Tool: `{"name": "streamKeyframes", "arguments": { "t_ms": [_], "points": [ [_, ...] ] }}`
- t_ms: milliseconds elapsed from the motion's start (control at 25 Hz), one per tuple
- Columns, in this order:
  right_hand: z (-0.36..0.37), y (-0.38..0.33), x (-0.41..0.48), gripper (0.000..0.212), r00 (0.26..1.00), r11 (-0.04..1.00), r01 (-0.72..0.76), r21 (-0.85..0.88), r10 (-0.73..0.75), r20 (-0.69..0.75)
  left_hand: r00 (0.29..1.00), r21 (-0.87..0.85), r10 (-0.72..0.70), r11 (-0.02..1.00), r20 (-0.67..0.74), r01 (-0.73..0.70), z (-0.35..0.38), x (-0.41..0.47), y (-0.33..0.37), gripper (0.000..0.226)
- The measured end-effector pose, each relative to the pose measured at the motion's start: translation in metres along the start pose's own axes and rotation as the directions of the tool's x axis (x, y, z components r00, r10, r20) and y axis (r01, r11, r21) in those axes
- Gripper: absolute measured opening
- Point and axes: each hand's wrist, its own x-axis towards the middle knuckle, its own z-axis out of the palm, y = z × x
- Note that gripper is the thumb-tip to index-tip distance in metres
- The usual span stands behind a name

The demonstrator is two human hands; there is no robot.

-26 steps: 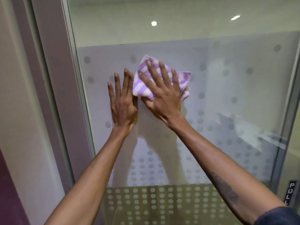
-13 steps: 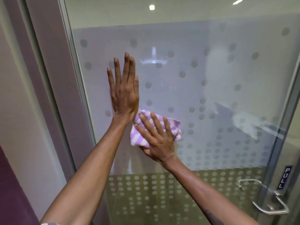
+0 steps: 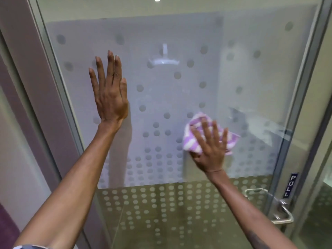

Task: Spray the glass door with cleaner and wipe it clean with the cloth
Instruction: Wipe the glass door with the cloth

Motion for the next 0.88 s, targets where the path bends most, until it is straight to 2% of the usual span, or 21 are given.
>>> {"name": "streamKeyframes", "arguments": {
  "t_ms": [80, 200, 280, 360, 400, 440, 520, 640, 760, 880],
  "points": [
    [-0.017, 0.061, -0.003, 0.065, 0.981, 0.982, -0.186, -0.006, 0.186, -0.054, 1.0, 0.009, -0.007, 1.0, 0.008, 0.007, -0.001, 0.001, 0.001, 0.05],
    [-0.034, 0.11, -0.007, 0.06, 0.874, 0.885, -0.464, 0.037, 0.465, -0.143, 1.0, 0.018, -0.018, 1.0, -0.001, 0.018, -0.002, 0.0, 0.006, 0.05],
    [-0.031, 0.106, -0.007, 0.059, 0.743, 0.773, -0.621, 0.13, 0.633, -0.215, 1.0, 0.024, -0.021, 1.0, 0.005, 0.02, -0.002, 0.001, 0.007, 0.05],
    [-0.023, 0.077, -0.005, 0.057, 0.538, 0.598, -0.744, 0.297, 0.801, -0.264, 1.0, 0.036, -0.024, 0.999, 0.01, 0.024, -0.001, 0.003, 0.009, 0.05],
    [-0.017, 0.055, -0.008, 0.055, 0.476, 0.544, -0.764, 0.347, 0.838, -0.266, 1.0, 0.045, -0.029, 0.999, 0.006, 0.028, -0.001, 0.002, 0.009, 0.05],
    [-0.011, 0.029, -0.014, 0.055, 0.472, 0.537, -0.763, 0.359, 0.843, -0.257, 1.0, 0.053, -0.031, 0.998, 0.001, 0.031, 0.0, 0.002, 0.009, 0.05],
    [0.001, -0.024, -0.034, 0.061, 0.557, 0.584, -0.741, 0.331, 0.81, -0.182, 1.0, 0.059, -0.031, 0.998, 0.0, 0.031, 0.002, 0.002, 0.007, 0.051],
    [0.018, -0.098, -0.056, 0.074, 0.7, 0.666, -0.68, 0.306, 0.714, 0.003, 1.0, 0.062, -0.03, 0.998, 0.006, 0.03, 0.002, 0.002, 0.005, 0.051],
    [0.03, -0.159, -0.069, 0.081, 0.845, 0.793, -0.532, 0.297, 0.519, 0.129, 1.0, 0.047, -0.026, 0.999, 0.016, 0.025, 0.0, 0.002, 0.006, 0.051],
    [0.029, -0.2, -0.075, 0.07, 0.931, 0.825, -0.363, 0.432, 0.308, 0.196, 1.0, 0.031, -0.009, 0.999, 0.027, 0.008, -0.001, 0.001, 0.004, 0.051]
  ]
}}
